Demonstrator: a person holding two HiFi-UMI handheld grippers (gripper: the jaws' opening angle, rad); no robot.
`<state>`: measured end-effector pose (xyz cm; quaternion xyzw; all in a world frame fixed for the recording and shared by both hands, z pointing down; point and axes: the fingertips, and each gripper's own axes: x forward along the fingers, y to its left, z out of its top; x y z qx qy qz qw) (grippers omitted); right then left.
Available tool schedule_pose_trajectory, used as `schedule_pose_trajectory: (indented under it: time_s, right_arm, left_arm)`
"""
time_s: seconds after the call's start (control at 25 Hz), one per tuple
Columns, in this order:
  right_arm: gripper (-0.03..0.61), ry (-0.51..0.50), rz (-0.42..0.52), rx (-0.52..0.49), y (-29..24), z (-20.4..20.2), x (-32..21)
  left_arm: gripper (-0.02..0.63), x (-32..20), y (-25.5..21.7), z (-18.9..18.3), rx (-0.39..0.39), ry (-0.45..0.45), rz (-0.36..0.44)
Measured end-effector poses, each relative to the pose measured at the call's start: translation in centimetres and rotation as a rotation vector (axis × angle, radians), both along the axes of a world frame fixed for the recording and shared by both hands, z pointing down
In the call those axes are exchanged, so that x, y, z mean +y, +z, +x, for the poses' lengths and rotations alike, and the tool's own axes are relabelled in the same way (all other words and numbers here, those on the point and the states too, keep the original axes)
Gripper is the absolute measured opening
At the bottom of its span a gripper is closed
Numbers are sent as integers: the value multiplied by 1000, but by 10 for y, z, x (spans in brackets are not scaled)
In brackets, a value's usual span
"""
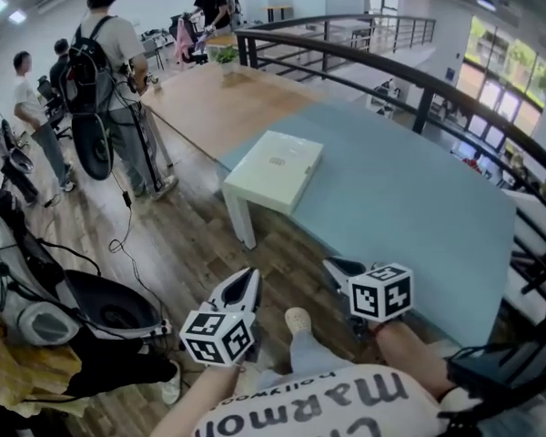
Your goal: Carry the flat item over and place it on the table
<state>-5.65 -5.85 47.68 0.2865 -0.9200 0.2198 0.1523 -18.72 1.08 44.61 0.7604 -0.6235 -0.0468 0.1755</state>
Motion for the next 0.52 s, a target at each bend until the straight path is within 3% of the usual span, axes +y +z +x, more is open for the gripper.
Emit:
schedule_pose_trajectory:
  time_s: [0.16,0.52]
  right_arm:
    - [45,23,5,12,1,1,-9]
    - [46,28,17,31,-31,48,67]
  left_arm:
    - [5,-8,-3,-5,-2,14,12]
    - [5,73,-32,35,7,0,13]
